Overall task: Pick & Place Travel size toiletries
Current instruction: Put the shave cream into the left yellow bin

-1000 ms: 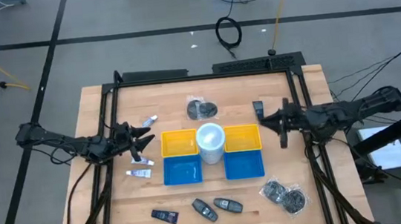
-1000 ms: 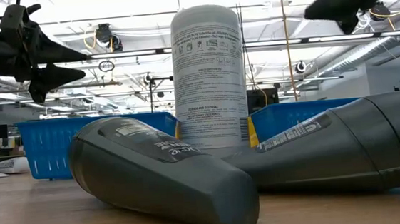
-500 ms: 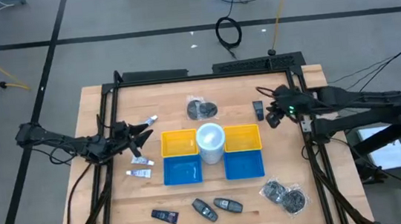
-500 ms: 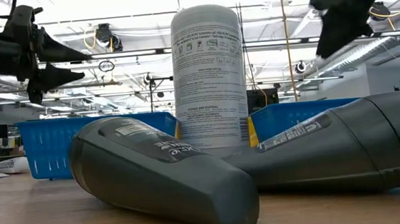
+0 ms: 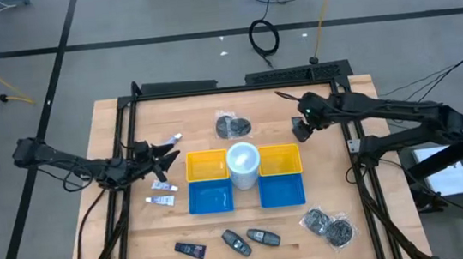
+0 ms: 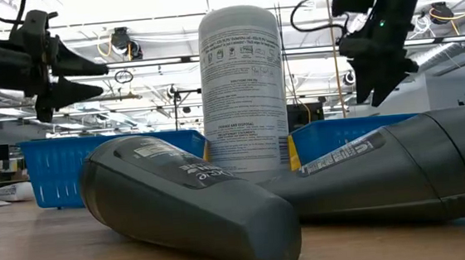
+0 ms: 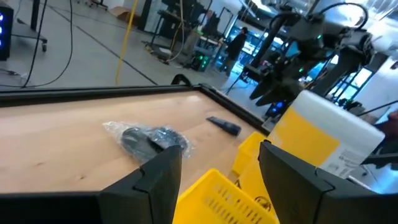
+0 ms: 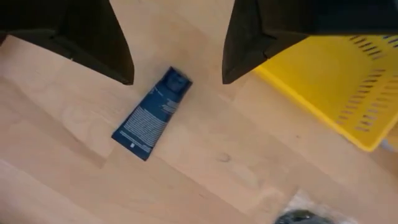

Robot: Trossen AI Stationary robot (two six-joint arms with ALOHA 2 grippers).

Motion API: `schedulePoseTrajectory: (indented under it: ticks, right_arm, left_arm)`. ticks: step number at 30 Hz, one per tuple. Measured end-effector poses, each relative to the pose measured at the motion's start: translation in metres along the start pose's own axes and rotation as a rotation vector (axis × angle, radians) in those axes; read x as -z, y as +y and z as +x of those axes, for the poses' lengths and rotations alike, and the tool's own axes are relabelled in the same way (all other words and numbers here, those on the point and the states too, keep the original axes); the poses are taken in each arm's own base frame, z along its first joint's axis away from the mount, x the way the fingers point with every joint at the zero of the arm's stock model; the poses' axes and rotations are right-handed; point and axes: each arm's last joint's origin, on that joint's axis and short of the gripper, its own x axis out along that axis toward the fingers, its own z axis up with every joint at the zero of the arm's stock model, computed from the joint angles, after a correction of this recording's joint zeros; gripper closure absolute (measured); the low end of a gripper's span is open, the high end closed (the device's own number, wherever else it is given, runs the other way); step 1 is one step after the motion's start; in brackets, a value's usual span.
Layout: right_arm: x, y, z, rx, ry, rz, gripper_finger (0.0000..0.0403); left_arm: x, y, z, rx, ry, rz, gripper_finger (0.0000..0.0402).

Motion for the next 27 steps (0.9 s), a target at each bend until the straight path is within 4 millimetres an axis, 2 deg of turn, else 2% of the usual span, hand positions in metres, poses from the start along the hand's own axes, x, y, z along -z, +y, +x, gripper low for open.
schedulePoseTrajectory:
  ticks: [12, 21, 27]
  right_arm:
    - [-0.006, 0.004, 0.033, 0.075, 0.101, 0.045, 0.0152]
    - [0.009, -0.002, 0.064, 0.068, 0.08, 0.085, 0.0131]
    - [0.017, -0.013, 0.073, 0.091, 0.091, 0.161, 0.0129]
  left_arm:
    - [-0.002, -0.003, 0.002, 0.013, -0.025, -0.019, 0.0188]
    - [-0.002, -0.003, 0.002, 0.014, -0.024, -0.023, 0.0188]
    - [-0.002, -0.003, 0.002, 0.015, -0.024, -0.023, 0.0188]
